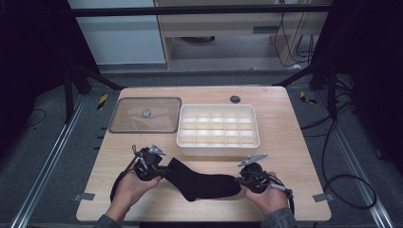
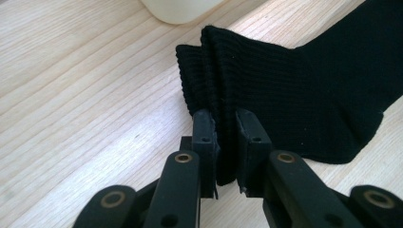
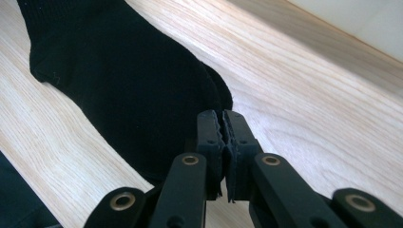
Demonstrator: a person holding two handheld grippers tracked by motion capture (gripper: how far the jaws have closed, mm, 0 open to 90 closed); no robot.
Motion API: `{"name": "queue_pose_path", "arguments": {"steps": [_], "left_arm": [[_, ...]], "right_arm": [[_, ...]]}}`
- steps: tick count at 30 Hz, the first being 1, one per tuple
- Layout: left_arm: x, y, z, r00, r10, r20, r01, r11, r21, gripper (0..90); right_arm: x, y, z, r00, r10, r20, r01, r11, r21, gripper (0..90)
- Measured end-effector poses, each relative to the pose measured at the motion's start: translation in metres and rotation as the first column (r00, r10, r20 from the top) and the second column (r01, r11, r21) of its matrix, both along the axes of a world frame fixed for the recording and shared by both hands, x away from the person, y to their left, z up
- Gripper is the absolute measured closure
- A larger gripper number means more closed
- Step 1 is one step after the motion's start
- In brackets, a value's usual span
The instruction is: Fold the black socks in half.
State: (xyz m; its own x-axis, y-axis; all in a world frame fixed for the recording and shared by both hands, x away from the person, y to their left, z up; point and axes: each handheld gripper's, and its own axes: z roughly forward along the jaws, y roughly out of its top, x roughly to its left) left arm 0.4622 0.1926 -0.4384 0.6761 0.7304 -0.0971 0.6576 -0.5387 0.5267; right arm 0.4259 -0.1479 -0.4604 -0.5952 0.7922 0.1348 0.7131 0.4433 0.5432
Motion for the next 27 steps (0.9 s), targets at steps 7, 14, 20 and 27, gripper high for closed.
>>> {"name": "queue_pose_path", "arguments": {"steps": [7, 14, 20, 27], "left_arm": [[-0.001, 0.009, 0.01, 0.9999, -0.002, 0.013, 0.002, 1.0, -0.007, 79.5], [-0.004, 0.018, 0.022, 0.9995, -0.002, 0.031, 0.003, 0.9996, -0.028, 79.5], [-0.007, 0.021, 0.028, 0.9992, -0.02, 0.034, 0.021, 0.9994, -0.027, 79.5], [-0.01, 0.018, 0.031, 0.9986, -0.04, 0.036, 0.041, 0.9988, -0.025, 79.5]], "right_arm": [[0.001, 0.012, -0.001, 0.9998, 0.02, 0.006, -0.02, 1.0, 0.002, 86.6], [0.002, 0.02, -0.003, 0.9994, 0.034, 0.003, -0.034, 0.999, 0.005, 86.6], [0.003, 0.029, -0.004, 0.9984, 0.056, 0.01, -0.056, 0.998, 0.008, 86.6], [0.004, 0.034, -0.003, 0.9981, 0.061, 0.008, -0.061, 0.998, 0.012, 86.6]]}}
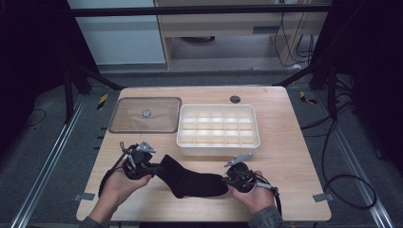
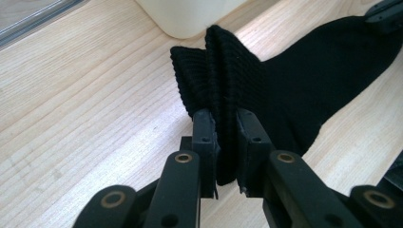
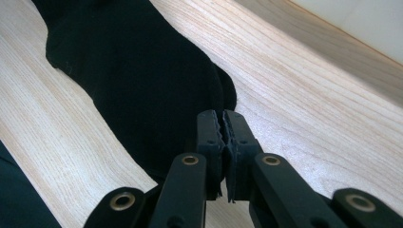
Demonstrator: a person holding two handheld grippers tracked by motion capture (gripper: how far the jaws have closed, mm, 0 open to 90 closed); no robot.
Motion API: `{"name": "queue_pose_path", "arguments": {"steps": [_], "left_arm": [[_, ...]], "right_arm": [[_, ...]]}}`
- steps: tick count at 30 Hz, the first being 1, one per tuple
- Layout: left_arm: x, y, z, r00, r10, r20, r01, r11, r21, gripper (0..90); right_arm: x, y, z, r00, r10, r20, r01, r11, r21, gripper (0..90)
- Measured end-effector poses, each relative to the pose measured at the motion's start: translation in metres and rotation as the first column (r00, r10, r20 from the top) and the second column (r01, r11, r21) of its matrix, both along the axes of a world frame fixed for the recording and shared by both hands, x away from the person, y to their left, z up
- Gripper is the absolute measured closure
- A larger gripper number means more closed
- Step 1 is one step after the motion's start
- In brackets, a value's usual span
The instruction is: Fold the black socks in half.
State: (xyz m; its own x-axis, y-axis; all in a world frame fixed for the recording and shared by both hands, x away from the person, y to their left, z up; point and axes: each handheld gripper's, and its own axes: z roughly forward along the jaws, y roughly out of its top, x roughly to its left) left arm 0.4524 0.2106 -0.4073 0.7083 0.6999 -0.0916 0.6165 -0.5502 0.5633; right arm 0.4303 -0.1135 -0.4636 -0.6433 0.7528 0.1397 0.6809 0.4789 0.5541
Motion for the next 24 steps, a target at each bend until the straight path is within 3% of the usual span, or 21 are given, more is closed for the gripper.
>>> {"name": "queue_pose_path", "arguments": {"steps": [13, 24], "left_arm": [[-0.004, -0.022, 0.007, 0.9989, -0.047, -0.006, 0.047, 0.9987, -0.022, 79.5], [-0.007, -0.053, 0.01, 0.9944, -0.105, -0.008, 0.105, 0.9943, -0.021, 79.5]], "right_arm": [[0.005, 0.004, 0.001, 0.9999, 0.011, -0.003, -0.011, 1.0, 0.006, 86.6], [0.008, 0.005, 0.001, 0.9992, 0.033, -0.022, -0.032, 0.999, 0.029, 86.6]]}}
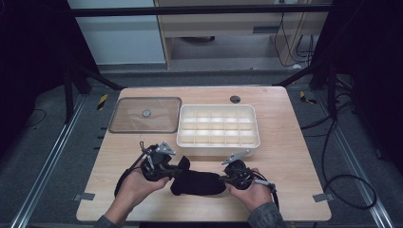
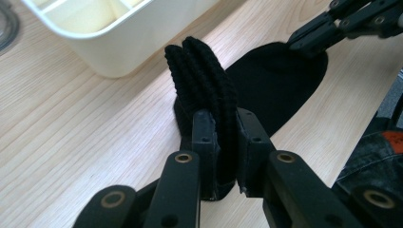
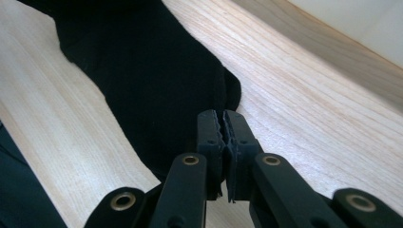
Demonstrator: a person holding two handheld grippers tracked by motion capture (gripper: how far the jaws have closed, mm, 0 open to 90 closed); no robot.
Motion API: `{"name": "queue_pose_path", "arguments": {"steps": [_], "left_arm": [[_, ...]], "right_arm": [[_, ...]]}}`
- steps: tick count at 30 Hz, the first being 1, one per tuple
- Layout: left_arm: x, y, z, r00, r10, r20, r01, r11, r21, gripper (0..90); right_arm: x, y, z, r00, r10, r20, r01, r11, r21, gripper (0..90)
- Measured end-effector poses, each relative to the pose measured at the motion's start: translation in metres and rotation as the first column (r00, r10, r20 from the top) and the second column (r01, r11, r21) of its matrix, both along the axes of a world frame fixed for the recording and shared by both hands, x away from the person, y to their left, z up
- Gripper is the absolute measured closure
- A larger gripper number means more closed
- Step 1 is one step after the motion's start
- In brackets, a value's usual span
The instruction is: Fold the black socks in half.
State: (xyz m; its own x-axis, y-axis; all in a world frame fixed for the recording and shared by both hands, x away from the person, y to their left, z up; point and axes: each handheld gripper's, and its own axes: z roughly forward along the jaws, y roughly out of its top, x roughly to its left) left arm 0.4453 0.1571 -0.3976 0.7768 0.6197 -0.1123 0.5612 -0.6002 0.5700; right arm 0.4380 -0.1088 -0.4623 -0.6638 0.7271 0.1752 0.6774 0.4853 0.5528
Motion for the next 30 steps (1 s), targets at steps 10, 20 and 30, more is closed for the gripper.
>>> {"name": "queue_pose_path", "arguments": {"steps": [10, 20, 30], "left_arm": [[-0.005, -0.017, -0.001, 0.9995, -0.032, -0.002, 0.032, 0.9995, 0.006, 79.4], [-0.006, -0.033, -0.012, 0.9987, -0.049, -0.011, 0.049, 0.9987, 0.011, 79.3], [-0.008, -0.049, -0.03, 0.9974, -0.064, -0.033, 0.064, 0.9979, 0.007, 78.9]], "right_arm": [[0.001, 0.004, -0.002, 0.9998, 0.02, -0.005, -0.02, 1.0, 0.008, 86.7], [0.001, 0.004, -0.001, 0.9997, 0.022, -0.007, -0.022, 1.0, 0.017, 86.7], [0.001, 0.003, -0.001, 0.9997, 0.025, -0.007, -0.025, 0.999, 0.024, 86.6]]}}
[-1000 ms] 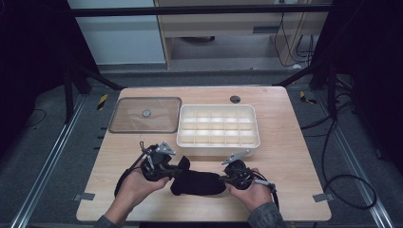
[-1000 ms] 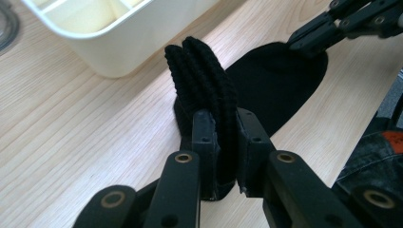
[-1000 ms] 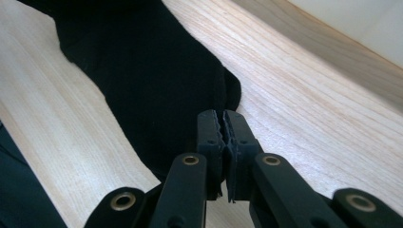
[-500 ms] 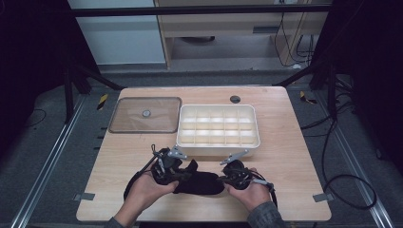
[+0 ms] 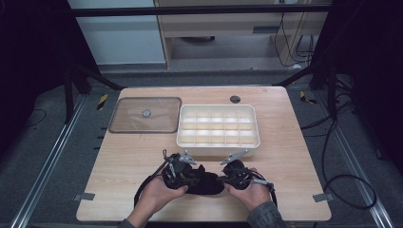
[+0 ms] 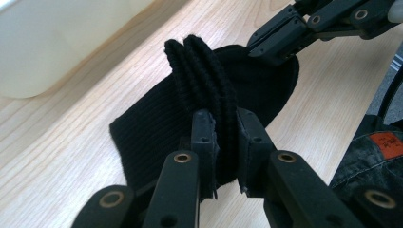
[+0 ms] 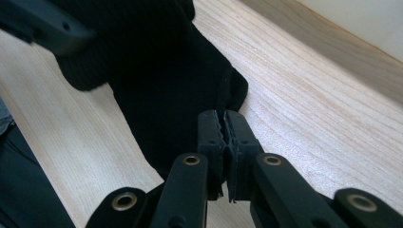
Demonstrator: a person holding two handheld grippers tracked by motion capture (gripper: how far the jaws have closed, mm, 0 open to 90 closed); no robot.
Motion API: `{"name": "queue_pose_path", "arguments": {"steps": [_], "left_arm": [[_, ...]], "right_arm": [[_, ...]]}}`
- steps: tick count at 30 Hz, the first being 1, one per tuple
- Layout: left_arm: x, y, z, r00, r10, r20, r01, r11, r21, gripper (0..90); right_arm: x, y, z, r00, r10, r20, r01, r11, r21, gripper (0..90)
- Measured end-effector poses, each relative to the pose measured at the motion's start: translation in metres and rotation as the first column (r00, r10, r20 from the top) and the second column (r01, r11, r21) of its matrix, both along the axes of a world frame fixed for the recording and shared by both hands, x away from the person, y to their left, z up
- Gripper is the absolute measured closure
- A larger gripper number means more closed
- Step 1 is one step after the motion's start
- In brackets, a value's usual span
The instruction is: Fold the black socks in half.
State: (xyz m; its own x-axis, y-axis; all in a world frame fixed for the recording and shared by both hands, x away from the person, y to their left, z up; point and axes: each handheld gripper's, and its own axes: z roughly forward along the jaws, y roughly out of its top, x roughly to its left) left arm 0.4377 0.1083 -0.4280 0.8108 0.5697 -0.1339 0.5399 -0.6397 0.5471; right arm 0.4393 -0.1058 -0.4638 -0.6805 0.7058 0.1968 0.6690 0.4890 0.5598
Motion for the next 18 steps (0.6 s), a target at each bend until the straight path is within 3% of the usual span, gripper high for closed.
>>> {"name": "queue_pose_path", "arguments": {"steps": [7, 18], "left_arm": [[0.0, -0.009, -0.01, 0.9998, -0.009, -0.016, 0.008, 0.9999, -0.013, 78.9], [-0.003, -0.018, -0.024, 0.9995, -0.016, -0.028, 0.016, 0.9999, 0.005, 78.6]], "right_arm": [[0.0, -0.001, 0.0, 1.0, -0.008, -0.004, 0.008, 1.0, -0.002, 86.6], [0.001, -0.003, -0.002, 0.9998, -0.019, 0.0, 0.019, 1.0, 0.001, 84.5]]}}
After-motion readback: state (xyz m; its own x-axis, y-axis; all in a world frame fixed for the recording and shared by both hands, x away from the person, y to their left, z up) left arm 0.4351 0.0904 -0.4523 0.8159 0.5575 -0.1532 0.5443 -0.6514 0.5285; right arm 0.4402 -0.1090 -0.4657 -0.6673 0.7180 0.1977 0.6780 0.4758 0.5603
